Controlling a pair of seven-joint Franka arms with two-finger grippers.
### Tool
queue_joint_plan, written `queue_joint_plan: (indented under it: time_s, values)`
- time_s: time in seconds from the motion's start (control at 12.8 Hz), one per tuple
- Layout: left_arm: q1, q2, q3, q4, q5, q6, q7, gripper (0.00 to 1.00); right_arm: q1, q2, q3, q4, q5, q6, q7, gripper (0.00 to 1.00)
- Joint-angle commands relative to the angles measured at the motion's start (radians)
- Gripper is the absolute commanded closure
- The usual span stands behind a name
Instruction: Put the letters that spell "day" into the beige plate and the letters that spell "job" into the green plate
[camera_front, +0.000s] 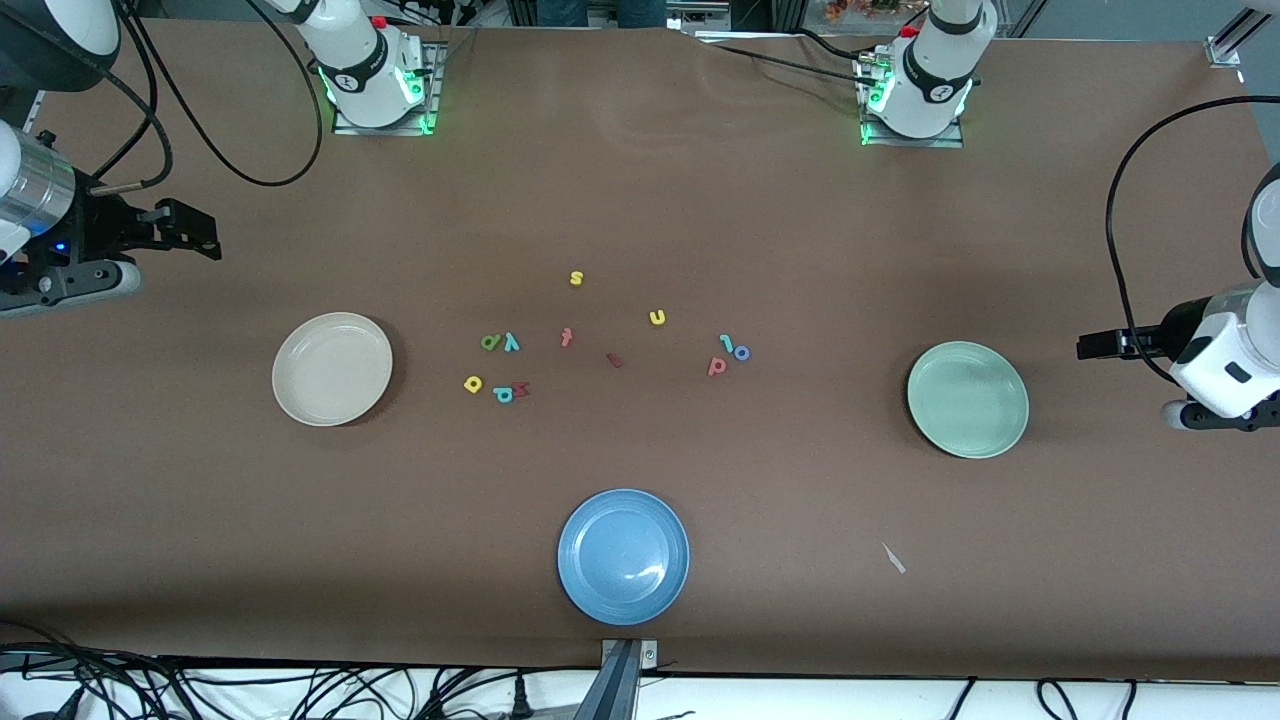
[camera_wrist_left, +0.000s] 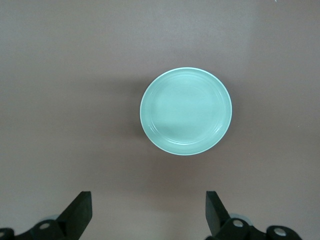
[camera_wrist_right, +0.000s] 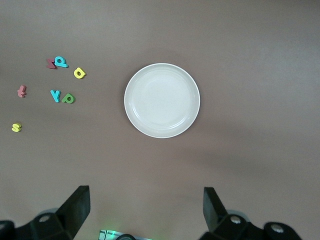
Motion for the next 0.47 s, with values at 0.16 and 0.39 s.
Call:
queue_joint_plan:
  time_s: [0.16, 0.39]
  values:
    - [0.000, -0.006, 0.005, -0.003, -0.035, -0.001, 0.019, 0.00, 0.006, -0.001, 0.000, 0.012, -0.008, -0.007, -0.003, 0.00]
    - [-0.002, -0.006, 0.004, -0.003, -0.035, -0.001, 0.017, 0.00, 0.002, 0.008, -0.002, 0.015, -0.004, -0.005, -0.006, 0.00]
